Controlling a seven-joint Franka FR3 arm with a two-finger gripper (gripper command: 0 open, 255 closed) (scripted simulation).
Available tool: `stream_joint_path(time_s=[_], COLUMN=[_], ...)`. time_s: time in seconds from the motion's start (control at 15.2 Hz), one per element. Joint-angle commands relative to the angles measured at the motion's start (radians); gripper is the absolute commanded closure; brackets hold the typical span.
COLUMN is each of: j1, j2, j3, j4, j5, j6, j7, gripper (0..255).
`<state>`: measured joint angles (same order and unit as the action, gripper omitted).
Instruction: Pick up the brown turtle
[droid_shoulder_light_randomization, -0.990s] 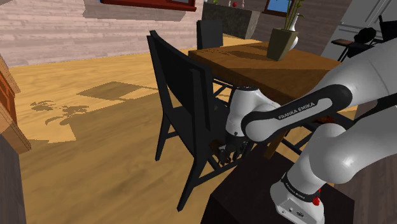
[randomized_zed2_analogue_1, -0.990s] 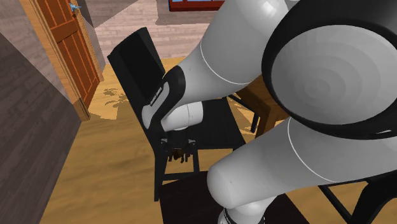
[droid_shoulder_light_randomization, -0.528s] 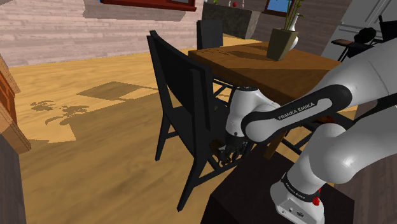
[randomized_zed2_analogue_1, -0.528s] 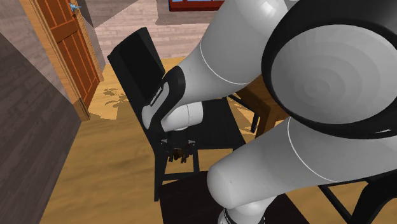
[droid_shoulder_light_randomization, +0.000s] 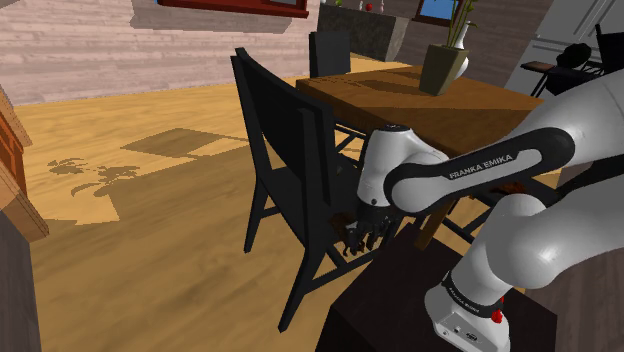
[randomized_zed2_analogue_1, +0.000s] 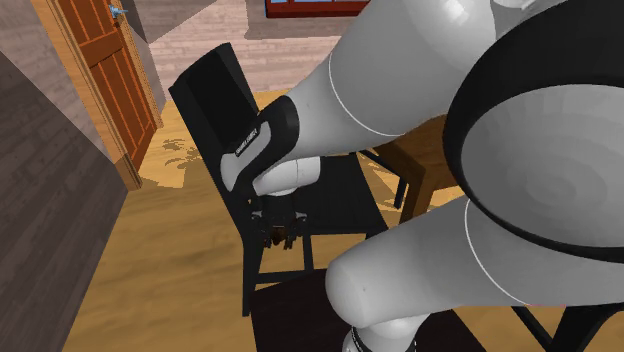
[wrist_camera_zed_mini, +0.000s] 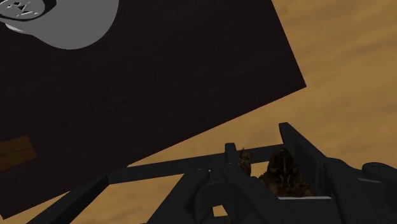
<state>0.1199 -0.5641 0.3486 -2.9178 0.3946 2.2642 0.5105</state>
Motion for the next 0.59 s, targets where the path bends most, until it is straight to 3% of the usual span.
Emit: stream_joint_path(time_s=[0.0, 0.53], j1=[-0.002, -0.009], j2=[-0.025, -0.12], j3=[-0.006, -0.033], j4=[0.013, 0.072], j5=[-0.008, -0.04], j6=[-0.039, -0.191], j7=[0.005, 0.022], gripper=[255, 255])
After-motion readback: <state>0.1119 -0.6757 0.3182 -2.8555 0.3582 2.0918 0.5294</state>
